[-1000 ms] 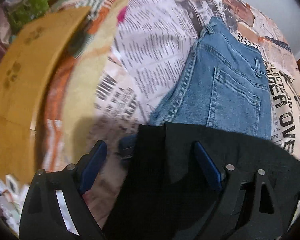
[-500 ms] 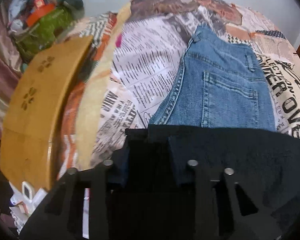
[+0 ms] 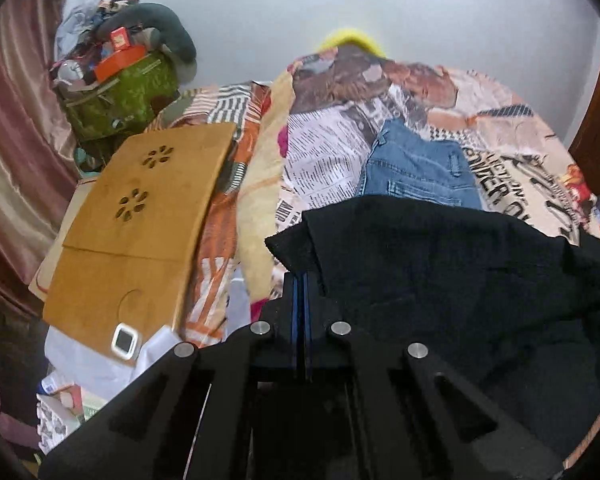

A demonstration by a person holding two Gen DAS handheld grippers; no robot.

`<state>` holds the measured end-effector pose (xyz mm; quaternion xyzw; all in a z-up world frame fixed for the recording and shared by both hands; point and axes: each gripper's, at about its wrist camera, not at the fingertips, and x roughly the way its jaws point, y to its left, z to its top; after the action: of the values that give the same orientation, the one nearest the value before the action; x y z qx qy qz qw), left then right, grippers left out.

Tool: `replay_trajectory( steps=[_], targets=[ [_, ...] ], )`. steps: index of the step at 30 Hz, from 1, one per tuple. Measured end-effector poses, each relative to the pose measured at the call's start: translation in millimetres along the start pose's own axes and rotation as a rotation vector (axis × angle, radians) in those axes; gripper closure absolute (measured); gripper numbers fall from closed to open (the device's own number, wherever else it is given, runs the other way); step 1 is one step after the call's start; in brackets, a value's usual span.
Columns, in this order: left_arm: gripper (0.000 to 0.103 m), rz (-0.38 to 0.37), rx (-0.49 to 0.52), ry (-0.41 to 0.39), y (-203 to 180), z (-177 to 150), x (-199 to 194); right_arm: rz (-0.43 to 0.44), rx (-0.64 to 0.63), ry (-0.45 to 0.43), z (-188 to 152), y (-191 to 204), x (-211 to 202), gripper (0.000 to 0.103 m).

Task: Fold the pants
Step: 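Lift the black trousers with both grippers and fold them over onto themselves, then lay the folded trousers down and open both grippers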

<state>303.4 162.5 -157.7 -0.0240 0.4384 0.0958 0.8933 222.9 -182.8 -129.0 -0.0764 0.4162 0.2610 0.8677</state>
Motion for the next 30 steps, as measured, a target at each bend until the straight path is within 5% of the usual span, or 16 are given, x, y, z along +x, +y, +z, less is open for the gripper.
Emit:
replay_trajectory(
  steps=[12, 20, 30],
  targets=[
    [0.102, -0.002, -0.017, 0.024, 19, -92, -55, -0.002, 0.003, 0.020, -40, 27, -24, 0.097],
    [0.102, 0.061, -0.006, 0.054, 25, -149, -67, -0.006, 0.028, 0.052, -67, 36, -31, 0.097],
    [0.095, 0.031, 0.000, 0.100, 26, -157, -72, -0.042, -0.003, 0.097, -78, 50, -35, 0.091]
  ],
)
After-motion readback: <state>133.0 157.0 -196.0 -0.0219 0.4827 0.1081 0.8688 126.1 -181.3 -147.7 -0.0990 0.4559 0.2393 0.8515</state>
